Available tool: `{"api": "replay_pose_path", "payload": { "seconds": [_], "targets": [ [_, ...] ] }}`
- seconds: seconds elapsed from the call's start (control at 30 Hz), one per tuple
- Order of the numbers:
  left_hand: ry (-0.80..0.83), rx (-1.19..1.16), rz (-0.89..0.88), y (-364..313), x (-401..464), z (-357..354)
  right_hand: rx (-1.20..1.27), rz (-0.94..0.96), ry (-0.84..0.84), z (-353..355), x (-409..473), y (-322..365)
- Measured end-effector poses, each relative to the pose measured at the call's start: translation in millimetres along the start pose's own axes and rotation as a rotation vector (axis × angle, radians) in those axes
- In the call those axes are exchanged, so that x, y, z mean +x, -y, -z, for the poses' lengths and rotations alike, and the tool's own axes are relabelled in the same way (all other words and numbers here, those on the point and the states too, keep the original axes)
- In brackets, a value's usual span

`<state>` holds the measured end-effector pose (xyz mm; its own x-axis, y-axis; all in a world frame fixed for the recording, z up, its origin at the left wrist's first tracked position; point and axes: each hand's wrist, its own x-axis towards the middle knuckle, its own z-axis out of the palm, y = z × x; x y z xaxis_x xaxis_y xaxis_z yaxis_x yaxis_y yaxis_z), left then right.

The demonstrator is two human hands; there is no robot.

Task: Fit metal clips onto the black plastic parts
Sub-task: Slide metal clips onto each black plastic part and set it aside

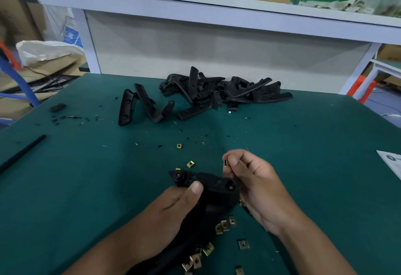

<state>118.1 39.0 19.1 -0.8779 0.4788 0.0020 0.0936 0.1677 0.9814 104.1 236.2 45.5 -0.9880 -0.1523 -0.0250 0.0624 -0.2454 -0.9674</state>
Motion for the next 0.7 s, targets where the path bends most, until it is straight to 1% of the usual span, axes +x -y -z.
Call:
{"api": "replay_pose_path", "payload": {
  "seconds": [0.1, 0.2, 0.33, 0.5, 0.7],
  "targets": [
    [0.081, 0.118, -0.072, -2, 1, 3, -0.026, -0.009, 0.053, 4, -1, 1],
    [0.115, 0.268, -0.185, -1, 1, 5, -0.114, -0.053, 0.137, 4, -5, 5],
    [0.138, 0.409, -0.286, -2, 0, 5, -0.195, -0.096, 0.229, 0, -10, 10],
    [0.158, 0.462, -0.29, -2, -1, 3, -0.321, -0.064, 0.218, -1, -11, 11],
    [0.156, 0.469, -0.297, -1, -2, 3, -0.341, -0.021, 0.206, 0, -11, 9]
  ]
}}
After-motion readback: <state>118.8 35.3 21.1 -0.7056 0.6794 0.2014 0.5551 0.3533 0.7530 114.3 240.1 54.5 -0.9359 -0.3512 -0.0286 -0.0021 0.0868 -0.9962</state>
